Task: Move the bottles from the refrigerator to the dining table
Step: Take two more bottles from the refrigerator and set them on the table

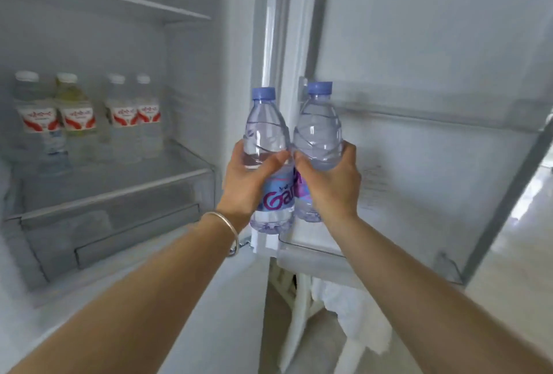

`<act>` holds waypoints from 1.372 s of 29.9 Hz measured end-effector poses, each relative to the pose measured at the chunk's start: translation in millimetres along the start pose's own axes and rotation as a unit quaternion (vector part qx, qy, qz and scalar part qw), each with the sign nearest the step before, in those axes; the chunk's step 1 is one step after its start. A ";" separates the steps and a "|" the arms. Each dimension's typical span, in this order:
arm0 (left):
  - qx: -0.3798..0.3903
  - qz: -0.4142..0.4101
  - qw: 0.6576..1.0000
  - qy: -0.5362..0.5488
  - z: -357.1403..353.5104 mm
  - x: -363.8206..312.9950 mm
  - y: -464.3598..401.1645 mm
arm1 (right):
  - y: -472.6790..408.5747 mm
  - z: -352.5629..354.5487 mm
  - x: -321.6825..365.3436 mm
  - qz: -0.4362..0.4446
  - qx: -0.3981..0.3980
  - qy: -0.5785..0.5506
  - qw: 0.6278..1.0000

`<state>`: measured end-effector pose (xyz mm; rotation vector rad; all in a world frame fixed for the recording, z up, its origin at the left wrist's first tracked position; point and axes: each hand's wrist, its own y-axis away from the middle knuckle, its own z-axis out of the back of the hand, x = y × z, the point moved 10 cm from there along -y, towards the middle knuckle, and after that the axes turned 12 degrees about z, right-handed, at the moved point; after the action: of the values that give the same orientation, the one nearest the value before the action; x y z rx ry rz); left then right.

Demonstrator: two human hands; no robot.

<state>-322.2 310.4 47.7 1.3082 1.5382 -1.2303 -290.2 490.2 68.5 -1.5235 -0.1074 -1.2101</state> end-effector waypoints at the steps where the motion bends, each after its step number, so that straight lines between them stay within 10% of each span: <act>1: 0.024 0.003 1.000 -0.002 -25.5 3.3 8.8 | 1.2 27.9 -4.5 -0.006 -0.014 0.009 1.000; 19: 0.193 0.069 0.978 -0.030 -477.5 140.2 182.8 | 27.4 515.2 -148.7 -0.111 -0.164 0.211 0.957; 41: 0.065 0.096 0.990 -0.074 -693.7 315.7 -89.9 | -210.8 531.5 -478.8 -0.210 -0.118 0.203 0.949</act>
<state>-444.3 1060.1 -61.9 1.3803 1.2156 -1.2907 -322.3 1226.4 -46.5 -1.4626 -0.0116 -1.9152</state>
